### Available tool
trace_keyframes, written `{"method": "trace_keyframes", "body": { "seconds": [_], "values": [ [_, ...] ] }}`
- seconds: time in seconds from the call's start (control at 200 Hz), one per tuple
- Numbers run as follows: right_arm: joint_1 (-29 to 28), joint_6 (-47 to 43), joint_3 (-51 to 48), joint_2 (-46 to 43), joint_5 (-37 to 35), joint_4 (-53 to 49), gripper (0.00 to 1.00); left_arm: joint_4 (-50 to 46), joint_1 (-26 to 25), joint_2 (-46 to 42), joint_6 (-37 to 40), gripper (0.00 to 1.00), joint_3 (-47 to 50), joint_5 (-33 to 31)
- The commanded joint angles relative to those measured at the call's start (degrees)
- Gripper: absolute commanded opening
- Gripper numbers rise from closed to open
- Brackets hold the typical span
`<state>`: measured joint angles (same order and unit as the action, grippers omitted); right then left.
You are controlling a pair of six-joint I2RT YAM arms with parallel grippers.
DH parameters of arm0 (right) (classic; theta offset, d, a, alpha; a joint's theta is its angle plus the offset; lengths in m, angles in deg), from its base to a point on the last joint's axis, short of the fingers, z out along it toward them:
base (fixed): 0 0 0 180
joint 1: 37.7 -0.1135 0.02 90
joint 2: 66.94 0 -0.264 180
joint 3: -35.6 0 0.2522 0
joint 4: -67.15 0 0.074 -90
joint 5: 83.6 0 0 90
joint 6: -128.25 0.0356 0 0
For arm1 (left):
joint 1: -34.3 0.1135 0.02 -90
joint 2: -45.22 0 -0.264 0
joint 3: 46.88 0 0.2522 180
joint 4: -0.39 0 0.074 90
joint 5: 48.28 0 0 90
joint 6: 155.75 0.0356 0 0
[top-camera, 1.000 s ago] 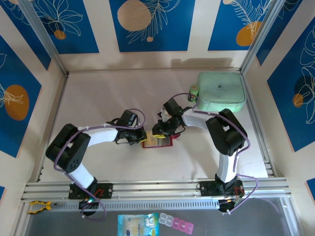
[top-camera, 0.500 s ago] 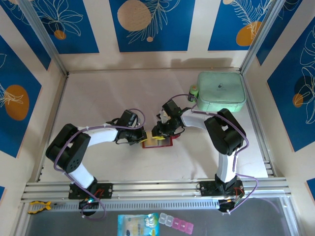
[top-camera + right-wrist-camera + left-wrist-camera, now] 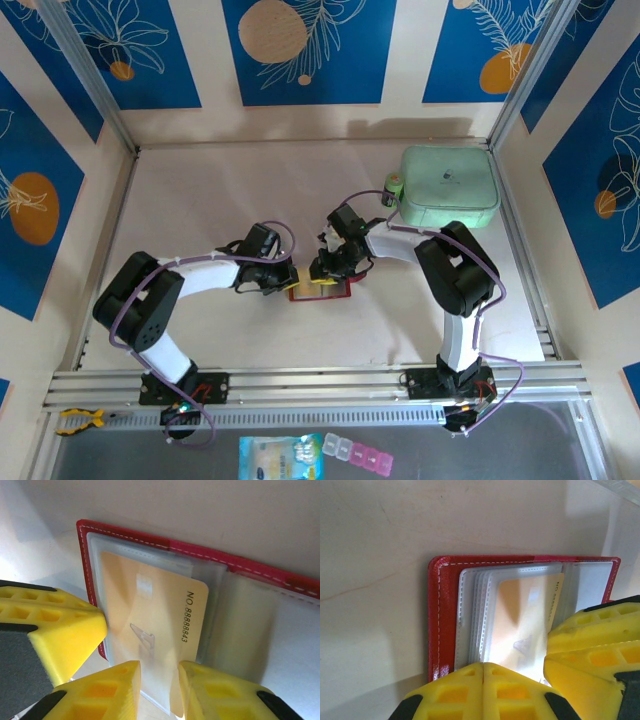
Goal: Take the credit cards out of the card holder
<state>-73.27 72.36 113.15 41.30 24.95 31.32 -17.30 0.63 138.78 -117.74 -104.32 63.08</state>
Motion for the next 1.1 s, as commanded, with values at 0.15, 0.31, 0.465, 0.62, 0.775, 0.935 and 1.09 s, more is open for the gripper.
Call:
{"method": "trace_keyframes", "body": {
  "seconds": [0.15,0.31,0.465,0.62,0.775,0.935,1.09],
  "values": [
    [0.0,-1.4,0.5,-0.6,-4.0,-4.2,0.29,-4.8,-0.4,0.1,1.7,0.04,-0.6,-2.6],
    [0.1,-1.5,0.5,-2.0,-4.7,-4.7,0.29,-5.4,-0.4,0.3,2.0,0.04,-1.2,-2.6],
    [0.5,-1.5,0.6,-3.2,-4.3,-5.0,0.29,-5.4,-0.3,0.1,2.3,0.04,-1.8,-2.4],
    [1.3,-1.0,-0.5,-4.3,-1.9,-3.6,0.29,-5.6,-0.4,-0.5,2.4,0.04,-3.0,-1.7],
    [2.7,-0.1,-2.1,-5.1,0.1,-1.6,0.29,-5.9,-0.7,-1.1,3.2,0.04,-4.5,-0.6],
    [4.0,0.4,-3.4,-5.1,3.0,0.4,0.29,-6.4,-2.0,0.3,3.6,0.03,-6.4,0.3],
    [4.2,0.2,-3.2,-4.1,4.6,1.0,0.29,-6.3,-3.2,2.7,3.6,0.03,-7.6,0.6]
  ]
}}
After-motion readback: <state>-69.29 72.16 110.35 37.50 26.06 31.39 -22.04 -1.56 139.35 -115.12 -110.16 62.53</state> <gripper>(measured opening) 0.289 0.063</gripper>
